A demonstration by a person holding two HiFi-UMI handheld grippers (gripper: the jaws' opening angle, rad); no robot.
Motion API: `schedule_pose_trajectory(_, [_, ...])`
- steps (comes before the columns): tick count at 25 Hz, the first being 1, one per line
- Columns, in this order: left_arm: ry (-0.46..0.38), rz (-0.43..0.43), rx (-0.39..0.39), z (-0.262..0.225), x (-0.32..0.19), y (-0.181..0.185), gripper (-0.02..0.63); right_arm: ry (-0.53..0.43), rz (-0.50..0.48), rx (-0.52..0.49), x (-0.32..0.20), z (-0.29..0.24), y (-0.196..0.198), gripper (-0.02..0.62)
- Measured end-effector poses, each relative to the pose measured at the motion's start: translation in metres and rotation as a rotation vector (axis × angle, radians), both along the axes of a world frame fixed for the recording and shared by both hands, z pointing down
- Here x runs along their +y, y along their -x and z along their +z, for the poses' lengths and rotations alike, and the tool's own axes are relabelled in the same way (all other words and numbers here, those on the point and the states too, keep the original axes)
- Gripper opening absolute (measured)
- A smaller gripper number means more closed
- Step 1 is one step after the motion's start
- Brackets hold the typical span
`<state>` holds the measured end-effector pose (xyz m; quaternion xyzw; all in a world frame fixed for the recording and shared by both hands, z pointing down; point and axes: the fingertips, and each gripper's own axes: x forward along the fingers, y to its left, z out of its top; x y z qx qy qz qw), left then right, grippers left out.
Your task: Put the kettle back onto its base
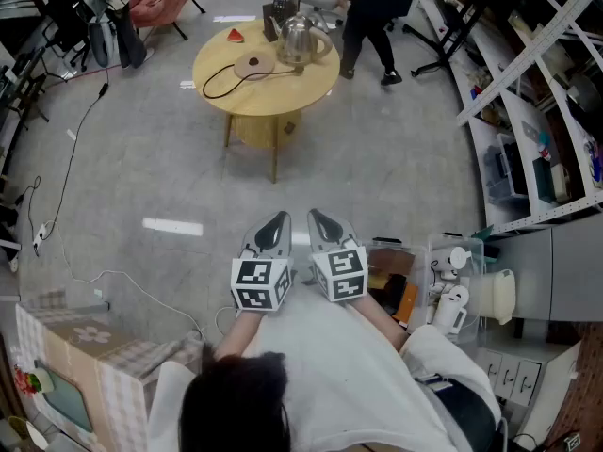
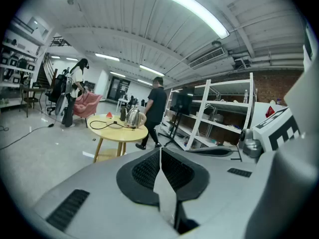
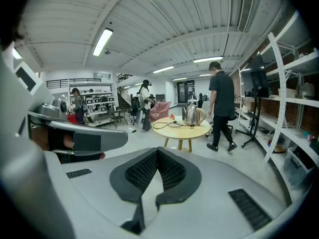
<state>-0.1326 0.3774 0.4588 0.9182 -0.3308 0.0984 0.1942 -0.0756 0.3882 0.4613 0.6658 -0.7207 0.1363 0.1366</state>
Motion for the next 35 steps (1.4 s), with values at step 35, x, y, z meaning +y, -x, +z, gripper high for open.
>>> schedule_pose_trajectory(35, [-0.017, 0.027, -0.030, 0.001, -0.002, -0.012, 0.032, 0.036, -0.024, -0.050, 0.001, 0.024, 0.001, 0.028])
